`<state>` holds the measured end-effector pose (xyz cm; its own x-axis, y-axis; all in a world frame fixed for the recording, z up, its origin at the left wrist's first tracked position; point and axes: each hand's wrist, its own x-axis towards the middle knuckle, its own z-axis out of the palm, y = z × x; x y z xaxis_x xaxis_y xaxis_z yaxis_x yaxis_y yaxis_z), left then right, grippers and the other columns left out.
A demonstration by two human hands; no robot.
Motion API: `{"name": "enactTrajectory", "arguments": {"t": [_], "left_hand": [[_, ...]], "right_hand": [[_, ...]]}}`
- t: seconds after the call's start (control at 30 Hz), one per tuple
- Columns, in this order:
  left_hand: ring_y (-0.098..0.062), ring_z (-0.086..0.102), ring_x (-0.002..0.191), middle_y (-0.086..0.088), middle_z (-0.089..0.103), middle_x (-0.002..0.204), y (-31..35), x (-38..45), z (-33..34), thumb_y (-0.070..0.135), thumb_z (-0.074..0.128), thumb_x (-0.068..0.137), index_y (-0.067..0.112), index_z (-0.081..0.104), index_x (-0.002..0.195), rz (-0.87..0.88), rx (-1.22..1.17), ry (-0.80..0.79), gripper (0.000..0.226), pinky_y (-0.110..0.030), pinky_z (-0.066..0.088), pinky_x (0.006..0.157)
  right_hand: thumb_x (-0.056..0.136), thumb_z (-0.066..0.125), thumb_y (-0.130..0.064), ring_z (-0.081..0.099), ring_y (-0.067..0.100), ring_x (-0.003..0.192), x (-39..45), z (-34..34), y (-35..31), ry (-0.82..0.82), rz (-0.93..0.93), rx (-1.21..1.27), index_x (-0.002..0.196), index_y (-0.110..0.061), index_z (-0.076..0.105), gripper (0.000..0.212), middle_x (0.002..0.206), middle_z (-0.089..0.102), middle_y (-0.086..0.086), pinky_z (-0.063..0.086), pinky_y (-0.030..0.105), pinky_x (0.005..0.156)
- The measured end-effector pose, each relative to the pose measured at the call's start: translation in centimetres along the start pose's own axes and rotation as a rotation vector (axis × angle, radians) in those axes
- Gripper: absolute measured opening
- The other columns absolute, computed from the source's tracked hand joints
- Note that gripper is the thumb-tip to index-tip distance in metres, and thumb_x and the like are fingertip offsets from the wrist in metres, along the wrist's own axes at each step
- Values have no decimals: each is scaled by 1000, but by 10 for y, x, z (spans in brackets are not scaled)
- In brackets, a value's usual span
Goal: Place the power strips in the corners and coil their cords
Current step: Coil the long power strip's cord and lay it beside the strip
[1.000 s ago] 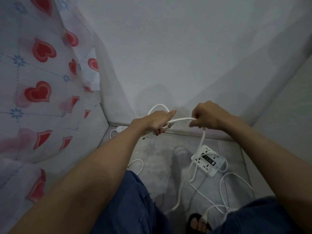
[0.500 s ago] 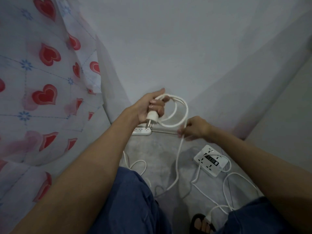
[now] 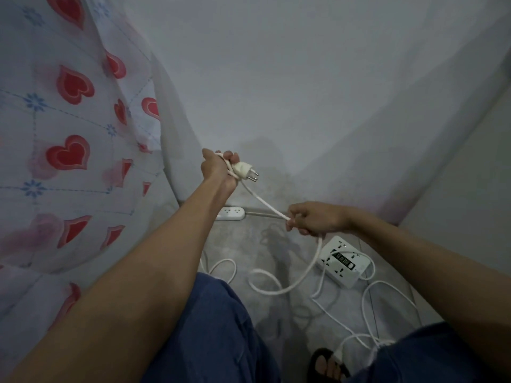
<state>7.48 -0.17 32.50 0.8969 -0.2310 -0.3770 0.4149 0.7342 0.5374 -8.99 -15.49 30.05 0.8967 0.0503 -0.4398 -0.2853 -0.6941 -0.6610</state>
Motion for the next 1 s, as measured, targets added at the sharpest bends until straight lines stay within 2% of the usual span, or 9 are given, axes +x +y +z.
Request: {"name": "enactTrajectory", "arguments": {"t": [0.1, 0.2, 0.33, 0.4, 0.47, 0.63, 0.83, 0.93, 1.0], "left_hand": [[-11, 42, 29, 4, 42, 35, -13, 0, -1, 43, 22, 104, 17, 32, 74, 51, 201, 17, 41, -15, 38, 45], [-10, 49, 33, 0, 50, 42, -32, -8, -1, 42, 26, 105, 14, 42, 74, 189, 678, -52, 45, -18, 40, 42], [-12, 57, 48, -8, 58, 60, -47, -23, -9, 41, 29, 104, 11, 48, 77, 367, 1357, -394, 45, -20, 43, 52], [-17, 60, 59, -8, 59, 65, -50, -28, -12, 44, 26, 104, 12, 49, 80, 327, 1619, -562, 45, -25, 41, 60], [-21, 61, 61, -8, 59, 64, -54, -31, -16, 42, 20, 105, 11, 53, 83, 181, 1763, -727, 50, -27, 45, 60], [-15, 39, 37, -1, 39, 40, -46, -39, -21, 61, 12, 99, 8, 45, 66, -208, 1688, -751, 71, -22, 37, 47], [-9, 16, 36, 8, 24, 40, -27, -60, 6, 49, 48, 97, 10, 49, 72, -357, 1639, -821, 46, -22, 17, 44], [-7, 13, 30, 8, 19, 38, -18, -59, 14, 32, 48, 99, 13, 45, 71, -518, 1468, -813, 34, -21, 15, 43], [-4, 18, 25, 10, 22, 33, -9, -57, 16, 32, 44, 99, 16, 43, 70, -621, 1298, -779, 33, -18, 25, 40]], "right_hand": [[93, 54, -22, 60, 17, 58, -9, -10, -21, -15, -108, -372, 93, -18, 71, 17, 60, 60, -5, 48, 18, 46], [90, 62, -31, 62, 13, 48, -16, -10, -40, 52, -218, -416, 84, -17, 71, 18, 57, 63, -3, 52, 21, 50], [90, 62, -34, 63, 10, 46, -20, -18, -51, 243, -275, -431, 78, -17, 71, 23, 64, 64, 5, 51, 26, 57], [88, 66, -37, 63, 10, 49, -21, -23, -51, 307, -281, -450, 71, -20, 69, 24, 55, 59, 0, 44, 20, 51], [82, 72, -39, 58, 10, 38, -22, -29, -48, 335, -265, -432, 63, -21, 63, 28, 47, 56, -6, 40, 17, 49], [80, 76, -26, 65, 10, 45, -15, -54, -14, 387, -140, -409, 78, -11, 70, 16, 63, 69, 4, 56, 25, 60], [85, 71, -29, 68, 17, 59, -3, -57, 18, 488, -45, -380, 75, -9, 73, 22, 64, 72, 7, 53, 30, 66], [87, 68, -28, 65, 14, 56, 1, -52, 19, 533, -62, -270, 64, -13, 69, 27, 65, 71, 7, 48, 19, 57], [91, 64, -22, 61, 5, 46, 4, -48, 19, 520, -47, -108, 60, -15, 66, 31, 60, 70, 3, 46, 11, 50]]}}
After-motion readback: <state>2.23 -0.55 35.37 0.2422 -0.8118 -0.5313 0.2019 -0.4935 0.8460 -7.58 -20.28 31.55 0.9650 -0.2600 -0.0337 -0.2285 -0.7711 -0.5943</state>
